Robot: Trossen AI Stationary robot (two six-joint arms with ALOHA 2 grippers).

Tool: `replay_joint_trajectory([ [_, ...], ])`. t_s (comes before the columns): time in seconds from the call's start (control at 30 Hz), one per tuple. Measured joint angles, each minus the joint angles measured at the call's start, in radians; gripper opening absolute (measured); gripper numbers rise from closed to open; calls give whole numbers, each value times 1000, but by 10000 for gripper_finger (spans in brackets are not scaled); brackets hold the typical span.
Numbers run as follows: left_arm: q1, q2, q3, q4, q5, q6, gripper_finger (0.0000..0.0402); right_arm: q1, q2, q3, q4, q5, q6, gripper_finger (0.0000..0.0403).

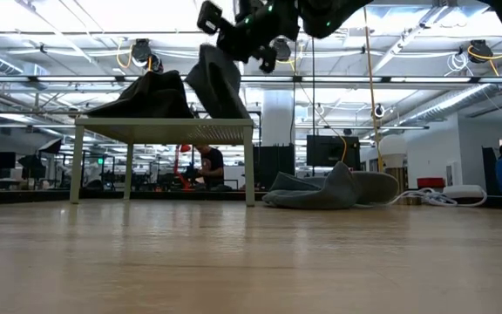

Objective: Pick & Place hat
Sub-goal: Put the gray cap on the shelf

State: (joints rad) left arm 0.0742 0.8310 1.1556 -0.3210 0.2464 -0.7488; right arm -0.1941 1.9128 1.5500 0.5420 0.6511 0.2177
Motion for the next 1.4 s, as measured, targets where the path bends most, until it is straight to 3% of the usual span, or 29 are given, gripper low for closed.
replay_joint_trajectory([
  [0.23, 0, 0, 0, 0, 16, 3, 113, -6, 34, -1, 29, -3, 6, 28],
  [0.63, 0, 0, 0, 0, 15, 3, 113, -17, 48, -1, 40, -117, 0, 19],
  [0.8, 0, 0, 0, 0, 1, 3, 113, -34, 49, -1, 32, -236, 7, 23],
  [1.17, 0, 0, 0, 0, -11, 2, 113, -41, 60, -1, 14, -264, -18, 26],
  [1.4, 0, 0, 0, 0, -12, -1, 113, -54, 65, 15, 17, -335, -17, 22],
])
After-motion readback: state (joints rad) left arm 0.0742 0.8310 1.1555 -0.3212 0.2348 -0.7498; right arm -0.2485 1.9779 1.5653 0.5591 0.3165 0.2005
